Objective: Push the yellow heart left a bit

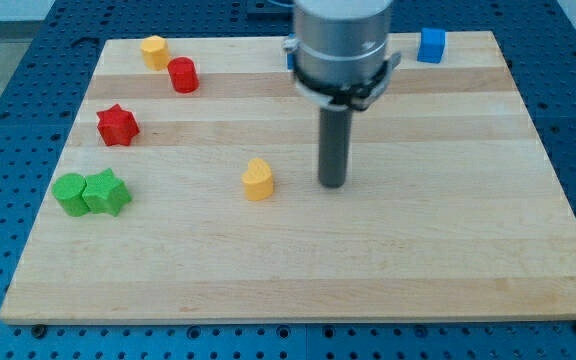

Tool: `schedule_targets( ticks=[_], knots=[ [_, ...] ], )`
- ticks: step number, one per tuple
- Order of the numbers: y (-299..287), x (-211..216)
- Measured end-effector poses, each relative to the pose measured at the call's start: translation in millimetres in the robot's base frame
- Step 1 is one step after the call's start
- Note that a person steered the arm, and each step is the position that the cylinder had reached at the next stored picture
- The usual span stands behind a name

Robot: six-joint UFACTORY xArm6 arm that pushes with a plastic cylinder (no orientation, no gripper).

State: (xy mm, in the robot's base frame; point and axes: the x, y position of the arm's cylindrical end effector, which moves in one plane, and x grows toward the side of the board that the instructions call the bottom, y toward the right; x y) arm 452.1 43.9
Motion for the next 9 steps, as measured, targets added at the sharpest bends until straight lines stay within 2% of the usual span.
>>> schedule_targets(
  ticks=[1, 2, 3, 4, 5, 6, 7, 8, 9],
  knots=[
    [-29, -15],
    [-102, 25],
    [-147, 50],
    [-121, 31],
    [-105, -7],
    [-120, 0],
    [-146, 38],
    [-177, 55],
    [-175, 44]
  ],
)
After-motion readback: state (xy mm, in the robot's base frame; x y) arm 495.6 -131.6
